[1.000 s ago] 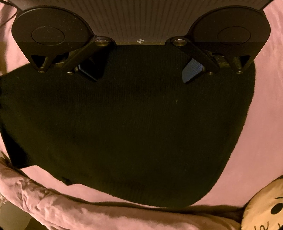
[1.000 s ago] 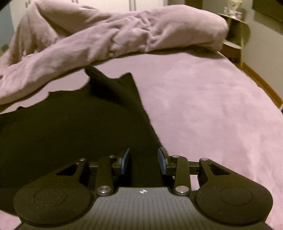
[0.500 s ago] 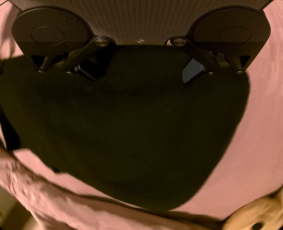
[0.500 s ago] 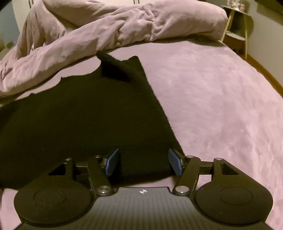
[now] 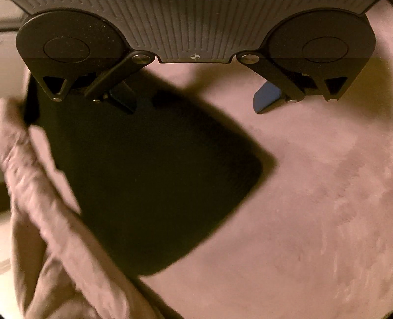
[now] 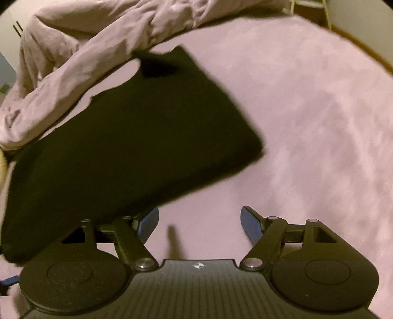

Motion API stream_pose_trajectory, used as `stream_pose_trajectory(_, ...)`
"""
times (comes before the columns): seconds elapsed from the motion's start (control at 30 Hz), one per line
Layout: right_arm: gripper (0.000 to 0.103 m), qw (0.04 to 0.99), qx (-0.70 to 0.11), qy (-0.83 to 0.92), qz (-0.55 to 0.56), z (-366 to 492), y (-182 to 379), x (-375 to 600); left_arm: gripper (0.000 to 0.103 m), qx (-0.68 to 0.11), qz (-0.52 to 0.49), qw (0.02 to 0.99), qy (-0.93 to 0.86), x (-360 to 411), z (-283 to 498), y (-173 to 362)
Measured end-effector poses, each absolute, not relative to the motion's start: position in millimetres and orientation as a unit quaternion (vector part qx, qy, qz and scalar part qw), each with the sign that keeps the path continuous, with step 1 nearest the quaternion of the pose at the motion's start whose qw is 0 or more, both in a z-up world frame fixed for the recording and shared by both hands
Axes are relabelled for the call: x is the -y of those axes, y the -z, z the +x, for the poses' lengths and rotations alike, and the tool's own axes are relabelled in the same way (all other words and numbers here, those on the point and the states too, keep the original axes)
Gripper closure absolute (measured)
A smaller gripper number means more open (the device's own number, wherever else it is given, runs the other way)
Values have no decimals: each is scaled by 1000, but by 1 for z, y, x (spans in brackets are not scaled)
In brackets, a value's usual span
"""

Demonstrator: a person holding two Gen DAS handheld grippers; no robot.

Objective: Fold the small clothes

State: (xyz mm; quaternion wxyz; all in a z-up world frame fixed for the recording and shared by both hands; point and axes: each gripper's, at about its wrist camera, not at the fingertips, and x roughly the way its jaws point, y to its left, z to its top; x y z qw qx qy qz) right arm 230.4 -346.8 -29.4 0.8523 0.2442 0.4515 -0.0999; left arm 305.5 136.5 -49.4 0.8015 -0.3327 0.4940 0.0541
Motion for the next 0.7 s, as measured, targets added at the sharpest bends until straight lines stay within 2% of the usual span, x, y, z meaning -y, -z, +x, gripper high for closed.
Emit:
stream_pose_trajectory(0.07,29,842,-457,90,271,231,34,336,1,-477,-370,796,-52,-141,309,55)
stream_pose_trajectory(0.13,29,841,-449,87,289,232,36,329,7,-458,-401,792,-46,-148,314,62)
stream_pose_trajectory(0.17,29,841,-442,87,301,232,36,329,16,-455,-411,788,-50,-150,317,64)
stream_pose_trajectory(0.2,29,839,-432,91,317,234,36,333,19,-453,-425,782,-56,-154,320,66)
stream_pose_trajectory(0.33,29,822,-358,138,422,234,39,373,24,-445,-443,777,-47,-161,324,68)
stream_pose_trajectory(0.4,29,810,-317,165,465,231,42,395,37,-449,-424,785,-40,-161,323,65)
stream_pose_trajectory(0.43,29,799,-296,180,492,230,46,407,40,-450,-416,789,-37,-160,325,65)
stream_pose_trajectory(0.47,32,788,-286,191,511,230,52,415,43,-450,-414,790,-36,-157,329,67)
stream_pose_trajectory(0.53,46,764,-278,198,548,237,64,426,49,-448,-419,789,-35,-156,332,68)
stream_pose_trajectory(0.57,57,759,-282,200,552,241,67,427,62,-447,-423,788,-32,-157,333,69)
stream_pose_trajectory(0.6,62,761,-288,200,546,246,67,427,74,-445,-429,786,-25,-157,334,68)
stream_pose_trajectory(0.67,76,783,-290,189,517,254,60,424,80,-431,-434,791,-19,-159,329,62)
stream_pose_trajectory(0.7,78,794,-292,190,499,255,55,422,81,-416,-429,802,-11,-157,327,55)
